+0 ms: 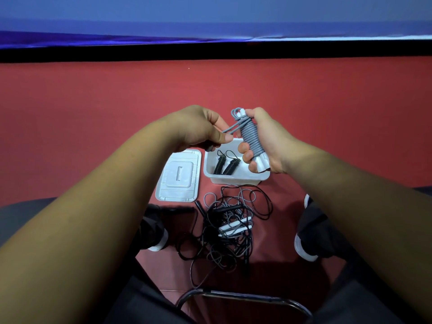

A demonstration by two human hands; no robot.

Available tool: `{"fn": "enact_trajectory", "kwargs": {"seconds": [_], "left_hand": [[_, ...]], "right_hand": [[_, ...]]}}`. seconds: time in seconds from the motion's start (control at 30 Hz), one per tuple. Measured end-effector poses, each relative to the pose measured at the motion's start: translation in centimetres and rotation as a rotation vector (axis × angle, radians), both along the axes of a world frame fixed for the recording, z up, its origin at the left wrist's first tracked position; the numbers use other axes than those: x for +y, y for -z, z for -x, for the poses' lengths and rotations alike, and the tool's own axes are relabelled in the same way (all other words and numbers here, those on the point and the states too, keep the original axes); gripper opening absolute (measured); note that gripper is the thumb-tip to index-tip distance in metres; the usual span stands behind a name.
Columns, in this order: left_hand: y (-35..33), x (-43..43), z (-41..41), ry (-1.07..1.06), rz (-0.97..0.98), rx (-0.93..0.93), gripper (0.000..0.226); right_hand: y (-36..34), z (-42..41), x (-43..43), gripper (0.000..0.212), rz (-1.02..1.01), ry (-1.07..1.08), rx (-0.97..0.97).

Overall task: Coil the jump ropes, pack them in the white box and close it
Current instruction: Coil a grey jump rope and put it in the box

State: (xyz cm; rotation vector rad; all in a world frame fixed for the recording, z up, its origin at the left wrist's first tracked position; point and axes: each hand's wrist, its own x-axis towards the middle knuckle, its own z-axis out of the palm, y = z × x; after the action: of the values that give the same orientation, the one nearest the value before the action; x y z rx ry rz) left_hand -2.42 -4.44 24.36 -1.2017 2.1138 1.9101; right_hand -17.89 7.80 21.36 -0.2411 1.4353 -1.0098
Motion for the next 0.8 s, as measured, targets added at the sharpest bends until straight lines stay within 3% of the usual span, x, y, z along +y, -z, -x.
{"fn": "enact_trajectory", "kwargs": {"seconds": [0.2, 0.3, 0.43, 0.63, 0.8], "left_hand": [[0.3, -0.9, -0.7, -0.032, 0.138, -0.038, 0.024], [-0.1, -1.5, -0.9, -0.105, 0.077, 0.067, 0.030], [-0.9, -2.0, -1.2, -0.041, 0.023, 0.105, 0.017], [-0.6, -2.2, -1.2, 0.165, 0.403, -0.116, 0.020], [0.0, -1.5, -0.8, 0.230, 0.598, -0.151, 0.023]], "right_hand": [[0.2, -0.1, -0.1, 0.047, 0.029, -0.003, -0.061], [-0.4, 0.2, 0.0, 0.047, 0.072, -0.005, -0.143], [-0.9, 1.1, 0.3, 0.049, 0.097, -0.019, -0.217], [-1.0, 0.4, 0.4, 0.054, 0.096, -0.202, -0.306], [-1.0, 0.0, 1.0, 0.060, 0.059, -0.442, -0.414]]}}
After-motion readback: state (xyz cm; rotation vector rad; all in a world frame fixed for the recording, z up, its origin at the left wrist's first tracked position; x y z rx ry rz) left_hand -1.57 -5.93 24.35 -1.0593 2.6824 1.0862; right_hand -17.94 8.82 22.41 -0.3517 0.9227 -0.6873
